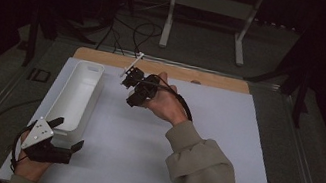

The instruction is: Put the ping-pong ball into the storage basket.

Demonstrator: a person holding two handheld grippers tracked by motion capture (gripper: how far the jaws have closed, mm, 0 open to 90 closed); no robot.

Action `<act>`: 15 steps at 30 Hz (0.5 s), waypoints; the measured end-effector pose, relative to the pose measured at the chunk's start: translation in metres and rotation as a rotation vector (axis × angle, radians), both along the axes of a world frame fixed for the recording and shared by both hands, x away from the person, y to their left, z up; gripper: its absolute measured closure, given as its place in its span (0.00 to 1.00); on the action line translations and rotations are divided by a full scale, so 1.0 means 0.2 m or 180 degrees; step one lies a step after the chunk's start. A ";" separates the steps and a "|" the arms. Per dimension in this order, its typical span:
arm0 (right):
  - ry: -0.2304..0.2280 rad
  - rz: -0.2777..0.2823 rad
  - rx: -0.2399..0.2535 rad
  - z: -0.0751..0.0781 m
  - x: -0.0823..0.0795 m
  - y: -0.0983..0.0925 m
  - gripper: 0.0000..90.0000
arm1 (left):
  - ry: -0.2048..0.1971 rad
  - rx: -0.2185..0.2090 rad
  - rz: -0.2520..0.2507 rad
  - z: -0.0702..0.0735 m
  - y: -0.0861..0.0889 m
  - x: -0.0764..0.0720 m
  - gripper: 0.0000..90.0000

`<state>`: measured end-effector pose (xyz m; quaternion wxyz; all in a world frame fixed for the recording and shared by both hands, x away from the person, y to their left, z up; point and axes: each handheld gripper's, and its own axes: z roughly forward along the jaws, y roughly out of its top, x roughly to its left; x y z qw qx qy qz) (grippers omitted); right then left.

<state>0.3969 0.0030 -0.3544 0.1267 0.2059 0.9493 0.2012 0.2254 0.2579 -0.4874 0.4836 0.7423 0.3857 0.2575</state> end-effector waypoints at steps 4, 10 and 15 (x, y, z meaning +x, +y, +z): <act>0.0014 0.0009 0.0022 -0.01 0.00 0.02 0.56 | 0.0001 -0.0001 -0.0001 0.00 0.00 0.00 0.00; 0.0020 0.0024 0.0052 -0.01 0.00 0.05 0.56 | 0.0001 -0.0002 -0.0002 0.00 0.00 0.00 0.00; 0.0037 0.0013 0.0101 -0.01 0.00 0.06 0.56 | 0.0001 0.0001 0.0000 0.00 0.00 0.00 0.00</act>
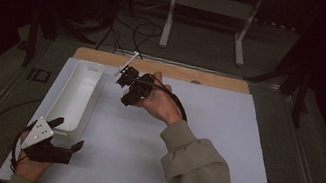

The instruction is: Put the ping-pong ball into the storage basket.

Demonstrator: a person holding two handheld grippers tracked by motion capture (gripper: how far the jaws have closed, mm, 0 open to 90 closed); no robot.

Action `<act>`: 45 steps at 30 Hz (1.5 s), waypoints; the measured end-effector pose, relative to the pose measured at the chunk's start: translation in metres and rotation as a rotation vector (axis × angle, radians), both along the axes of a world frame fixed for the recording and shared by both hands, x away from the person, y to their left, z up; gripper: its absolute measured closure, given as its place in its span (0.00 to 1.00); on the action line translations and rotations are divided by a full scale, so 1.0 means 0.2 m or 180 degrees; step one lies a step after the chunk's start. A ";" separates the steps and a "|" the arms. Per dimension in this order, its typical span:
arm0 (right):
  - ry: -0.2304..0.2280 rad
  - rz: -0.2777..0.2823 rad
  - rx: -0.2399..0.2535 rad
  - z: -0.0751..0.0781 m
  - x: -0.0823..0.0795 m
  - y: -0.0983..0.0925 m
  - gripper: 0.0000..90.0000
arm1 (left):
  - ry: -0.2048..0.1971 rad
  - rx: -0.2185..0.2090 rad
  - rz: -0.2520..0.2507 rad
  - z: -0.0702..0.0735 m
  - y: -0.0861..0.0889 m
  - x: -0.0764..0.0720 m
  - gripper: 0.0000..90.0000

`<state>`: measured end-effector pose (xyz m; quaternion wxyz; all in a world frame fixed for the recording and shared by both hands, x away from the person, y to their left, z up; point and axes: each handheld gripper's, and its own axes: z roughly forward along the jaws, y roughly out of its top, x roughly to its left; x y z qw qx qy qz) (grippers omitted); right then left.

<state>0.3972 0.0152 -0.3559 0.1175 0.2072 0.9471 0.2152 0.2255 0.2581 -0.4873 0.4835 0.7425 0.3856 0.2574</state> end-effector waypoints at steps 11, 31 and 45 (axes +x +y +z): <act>-0.0029 0.0023 0.0016 -0.01 0.00 0.03 0.56 | 0.0002 -0.0004 0.0000 0.00 0.00 0.00 0.00; -0.0027 0.0046 0.0121 -0.01 -0.01 0.10 0.56 | 0.0005 -0.0012 0.0002 0.00 0.00 0.00 0.00; -0.0013 0.0072 0.0160 -0.01 -0.01 0.15 0.56 | 0.0008 -0.0025 0.0007 0.00 0.00 0.00 0.00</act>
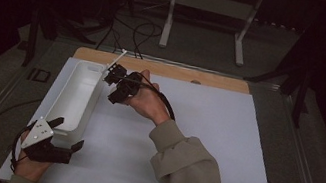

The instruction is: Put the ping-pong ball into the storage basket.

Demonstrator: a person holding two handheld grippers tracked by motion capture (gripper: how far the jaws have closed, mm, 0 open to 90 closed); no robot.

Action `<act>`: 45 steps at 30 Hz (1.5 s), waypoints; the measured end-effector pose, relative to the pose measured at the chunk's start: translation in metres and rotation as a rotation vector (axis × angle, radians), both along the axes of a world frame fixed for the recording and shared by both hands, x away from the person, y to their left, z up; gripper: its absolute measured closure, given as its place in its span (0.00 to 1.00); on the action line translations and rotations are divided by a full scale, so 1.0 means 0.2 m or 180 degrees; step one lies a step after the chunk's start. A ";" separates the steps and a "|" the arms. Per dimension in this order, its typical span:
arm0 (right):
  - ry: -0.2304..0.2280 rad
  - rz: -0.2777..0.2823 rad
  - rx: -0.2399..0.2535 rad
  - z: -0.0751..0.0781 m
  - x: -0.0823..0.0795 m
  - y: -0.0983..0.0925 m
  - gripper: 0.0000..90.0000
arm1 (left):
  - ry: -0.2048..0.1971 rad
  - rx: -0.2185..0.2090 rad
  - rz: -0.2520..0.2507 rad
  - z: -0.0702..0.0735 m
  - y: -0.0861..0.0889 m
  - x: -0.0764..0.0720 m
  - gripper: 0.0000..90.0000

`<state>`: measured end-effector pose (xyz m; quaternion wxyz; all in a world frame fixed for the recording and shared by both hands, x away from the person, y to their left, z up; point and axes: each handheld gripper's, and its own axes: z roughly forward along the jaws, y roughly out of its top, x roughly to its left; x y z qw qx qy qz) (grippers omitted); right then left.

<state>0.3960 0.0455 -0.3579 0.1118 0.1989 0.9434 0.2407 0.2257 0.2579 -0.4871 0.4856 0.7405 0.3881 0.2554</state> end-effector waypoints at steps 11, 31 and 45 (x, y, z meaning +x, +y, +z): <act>0.0005 -0.0009 0.0034 -0.01 0.00 0.02 0.56 | -0.0002 0.0003 0.0000 0.00 0.00 0.00 0.00; -0.0001 0.0026 0.0127 0.00 -0.02 0.09 0.56 | 0.0004 0.0007 0.0001 0.00 0.00 0.00 0.00; -0.0027 0.0062 0.0157 0.00 -0.04 0.14 0.56 | 0.0007 0.0008 -0.0002 0.00 0.00 0.00 0.00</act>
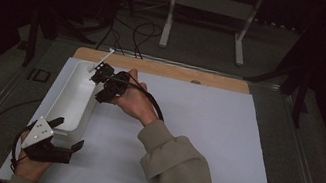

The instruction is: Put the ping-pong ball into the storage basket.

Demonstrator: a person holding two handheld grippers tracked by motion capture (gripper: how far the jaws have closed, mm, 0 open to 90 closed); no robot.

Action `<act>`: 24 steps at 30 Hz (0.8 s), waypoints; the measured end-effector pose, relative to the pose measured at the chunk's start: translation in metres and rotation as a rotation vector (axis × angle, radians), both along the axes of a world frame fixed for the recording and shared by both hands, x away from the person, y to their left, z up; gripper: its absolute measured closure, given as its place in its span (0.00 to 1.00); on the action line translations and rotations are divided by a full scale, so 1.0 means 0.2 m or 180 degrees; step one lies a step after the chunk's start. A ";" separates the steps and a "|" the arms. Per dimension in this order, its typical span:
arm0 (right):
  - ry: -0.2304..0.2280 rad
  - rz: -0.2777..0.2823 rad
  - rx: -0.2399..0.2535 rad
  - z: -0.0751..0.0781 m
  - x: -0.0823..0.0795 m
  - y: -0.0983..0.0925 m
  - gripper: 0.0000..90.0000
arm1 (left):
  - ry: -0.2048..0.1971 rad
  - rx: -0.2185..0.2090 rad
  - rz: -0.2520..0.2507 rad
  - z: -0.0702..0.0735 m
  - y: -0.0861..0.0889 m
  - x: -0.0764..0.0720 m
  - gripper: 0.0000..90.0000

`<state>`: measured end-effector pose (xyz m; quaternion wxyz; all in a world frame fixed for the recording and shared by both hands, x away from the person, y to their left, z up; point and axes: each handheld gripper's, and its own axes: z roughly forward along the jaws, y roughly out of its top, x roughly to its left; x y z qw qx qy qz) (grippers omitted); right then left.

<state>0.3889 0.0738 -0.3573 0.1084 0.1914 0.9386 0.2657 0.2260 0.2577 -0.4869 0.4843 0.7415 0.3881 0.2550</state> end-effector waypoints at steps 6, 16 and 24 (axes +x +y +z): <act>0.0015 0.0028 0.0021 -0.01 0.00 0.01 0.56 | 0.0001 0.0001 -0.0001 0.00 0.00 0.00 0.00; 0.0054 0.0027 0.0047 -0.02 -0.01 0.05 0.56 | 0.0008 0.0003 -0.0002 0.00 0.00 0.00 0.00; 0.0105 0.0057 0.0093 -0.02 -0.01 0.07 0.56 | 0.0010 0.0002 -0.0001 0.00 0.00 0.00 0.00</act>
